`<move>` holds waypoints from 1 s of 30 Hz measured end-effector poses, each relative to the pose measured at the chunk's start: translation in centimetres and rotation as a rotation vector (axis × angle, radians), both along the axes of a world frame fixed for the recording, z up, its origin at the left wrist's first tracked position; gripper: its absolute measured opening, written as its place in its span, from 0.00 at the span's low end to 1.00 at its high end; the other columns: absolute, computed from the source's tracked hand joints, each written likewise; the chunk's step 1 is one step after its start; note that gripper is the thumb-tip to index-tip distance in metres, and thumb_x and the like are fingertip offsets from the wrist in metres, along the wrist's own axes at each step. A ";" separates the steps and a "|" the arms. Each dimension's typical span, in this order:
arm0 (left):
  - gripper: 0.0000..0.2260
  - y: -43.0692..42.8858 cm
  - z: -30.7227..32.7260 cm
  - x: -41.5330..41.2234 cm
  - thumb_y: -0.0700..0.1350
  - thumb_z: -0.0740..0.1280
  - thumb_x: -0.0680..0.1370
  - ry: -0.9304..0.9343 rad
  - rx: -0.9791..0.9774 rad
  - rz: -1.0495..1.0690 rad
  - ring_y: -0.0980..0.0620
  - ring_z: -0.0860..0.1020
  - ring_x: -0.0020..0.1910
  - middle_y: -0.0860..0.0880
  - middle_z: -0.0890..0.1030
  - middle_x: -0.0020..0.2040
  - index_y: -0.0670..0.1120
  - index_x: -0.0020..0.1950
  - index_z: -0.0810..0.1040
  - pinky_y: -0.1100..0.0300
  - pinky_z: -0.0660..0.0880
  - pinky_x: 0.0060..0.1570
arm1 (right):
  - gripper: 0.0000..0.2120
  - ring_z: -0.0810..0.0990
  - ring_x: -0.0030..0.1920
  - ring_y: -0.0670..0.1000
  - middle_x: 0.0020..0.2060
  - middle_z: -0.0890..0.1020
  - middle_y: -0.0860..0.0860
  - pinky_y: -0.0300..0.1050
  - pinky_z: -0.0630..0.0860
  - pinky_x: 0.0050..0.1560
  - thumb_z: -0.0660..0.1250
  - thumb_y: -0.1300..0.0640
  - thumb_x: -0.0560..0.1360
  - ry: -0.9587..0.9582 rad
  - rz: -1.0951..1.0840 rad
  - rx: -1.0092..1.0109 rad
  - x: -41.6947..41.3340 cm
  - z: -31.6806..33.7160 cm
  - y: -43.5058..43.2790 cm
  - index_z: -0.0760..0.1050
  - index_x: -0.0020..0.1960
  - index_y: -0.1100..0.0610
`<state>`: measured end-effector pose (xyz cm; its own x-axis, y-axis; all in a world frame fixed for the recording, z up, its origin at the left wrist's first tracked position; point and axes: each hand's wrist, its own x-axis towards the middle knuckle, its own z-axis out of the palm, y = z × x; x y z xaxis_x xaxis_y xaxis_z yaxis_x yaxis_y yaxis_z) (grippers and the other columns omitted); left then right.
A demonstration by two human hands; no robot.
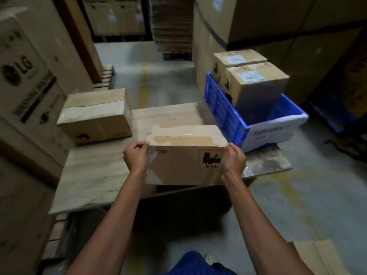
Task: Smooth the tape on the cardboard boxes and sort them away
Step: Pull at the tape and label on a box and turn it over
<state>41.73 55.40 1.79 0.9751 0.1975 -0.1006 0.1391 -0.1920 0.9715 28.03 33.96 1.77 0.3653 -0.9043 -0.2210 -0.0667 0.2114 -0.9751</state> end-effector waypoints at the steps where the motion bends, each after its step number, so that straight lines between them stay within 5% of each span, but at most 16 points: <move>1: 0.04 0.4 -0.8 0.0 0.46 0.74 0.75 0.016 -0.010 0.022 0.52 0.83 0.44 0.50 0.85 0.43 0.51 0.40 0.82 0.55 0.80 0.49 | 0.11 0.81 0.51 0.47 0.54 0.82 0.49 0.36 0.77 0.44 0.68 0.55 0.77 0.007 0.011 -0.008 0.7 -0.4 -0.2 0.82 0.58 0.53; 3: 0.02 0.9 -1.8 -0.1 0.45 0.74 0.76 0.010 -0.020 0.030 0.55 0.82 0.44 0.51 0.85 0.44 0.48 0.45 0.84 0.57 0.80 0.48 | 0.14 0.80 0.52 0.46 0.56 0.82 0.50 0.39 0.78 0.49 0.67 0.56 0.78 0.011 0.041 0.000 1.9 -0.6 -0.9 0.81 0.62 0.55; 7: 0.04 0.4 -2.5 0.1 0.42 0.72 0.78 -0.005 -0.042 0.058 0.60 0.80 0.44 0.50 0.84 0.47 0.44 0.51 0.83 0.69 0.77 0.43 | 0.13 0.79 0.48 0.42 0.55 0.82 0.50 0.27 0.72 0.37 0.67 0.59 0.80 0.027 0.132 0.022 3.6 -1.4 -2.6 0.80 0.63 0.59; 11: 0.05 0.3 -3.8 1.5 0.39 0.70 0.79 0.039 0.004 0.088 0.58 0.80 0.48 0.49 0.84 0.51 0.44 0.53 0.83 0.62 0.77 0.52 | 0.14 0.81 0.58 0.50 0.58 0.82 0.51 0.40 0.77 0.53 0.68 0.60 0.78 0.057 0.222 0.053 4.7 -3.3 -2.8 0.80 0.63 0.58; 17: 0.06 1.8 -6.4 3.1 0.36 0.68 0.79 0.105 0.110 0.013 0.50 0.81 0.56 0.44 0.83 0.57 0.46 0.51 0.82 0.59 0.75 0.57 | 0.13 0.81 0.56 0.52 0.56 0.84 0.54 0.51 0.77 0.64 0.70 0.60 0.76 0.158 0.314 0.088 6.7 -6.2 -2.4 0.82 0.60 0.59; 19: 0.07 2.3 -7.0 3.8 0.37 0.68 0.79 0.122 0.150 -0.028 0.51 0.80 0.56 0.45 0.82 0.59 0.45 0.54 0.82 0.60 0.74 0.56 | 0.13 0.81 0.54 0.55 0.55 0.84 0.57 0.51 0.77 0.63 0.70 0.61 0.75 0.167 0.331 0.055 7.8 -6.5 -2.2 0.82 0.59 0.63; 22: 0.06 2.8 -7.4 5.3 0.39 0.67 0.80 0.078 0.200 -0.047 0.51 0.79 0.57 0.47 0.83 0.58 0.45 0.54 0.83 0.66 0.72 0.51 | 0.09 0.79 0.53 0.48 0.53 0.81 0.50 0.43 0.73 0.58 0.70 0.59 0.75 0.185 0.372 0.011 9.7 -5.9 -1.7 0.82 0.54 0.54; 24: 0.07 3.0 -7.4 6.2 0.40 0.66 0.81 0.050 0.229 -0.060 0.53 0.78 0.57 0.48 0.82 0.58 0.45 0.55 0.83 0.67 0.71 0.50 | 0.04 0.73 0.45 0.46 0.46 0.75 0.48 0.43 0.69 0.49 0.67 0.55 0.72 0.221 0.430 -0.081 10.9 -5.8 -1.5 0.73 0.41 0.48; 26: 0.06 3.4 -7.4 7.2 0.40 0.66 0.81 0.019 0.274 -0.090 0.51 0.79 0.57 0.49 0.82 0.56 0.46 0.54 0.82 0.64 0.72 0.51 | 0.11 0.68 0.39 0.49 0.39 0.69 0.49 0.45 0.64 0.43 0.64 0.53 0.70 0.305 0.487 -0.245 11.7 -5.8 -1.3 0.62 0.35 0.52; 28: 0.07 3.7 -7.6 8.3 0.39 0.65 0.80 -0.060 0.383 -0.167 0.46 0.80 0.58 0.49 0.82 0.57 0.47 0.52 0.82 0.60 0.73 0.51 | 0.08 0.73 0.46 0.55 0.47 0.74 0.55 0.46 0.67 0.44 0.64 0.55 0.73 0.467 0.538 -0.438 12.5 -5.9 -0.9 0.69 0.38 0.55; 30: 0.08 4.2 -8.0 9.3 0.37 0.65 0.79 -0.196 0.562 -0.284 0.44 0.76 0.65 0.43 0.79 0.66 0.43 0.54 0.82 0.57 0.72 0.58 | 0.12 0.73 0.64 0.59 0.68 0.71 0.59 0.50 0.72 0.60 0.66 0.57 0.76 0.613 0.572 -0.700 13.3 -6.3 0.3 0.77 0.57 0.60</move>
<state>50.99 59.58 -6.22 0.9868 -0.0993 0.1279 -0.1611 -0.6803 0.7150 41.37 34.23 -4.52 0.7751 -0.6317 -0.0117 -0.4939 -0.5943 -0.6347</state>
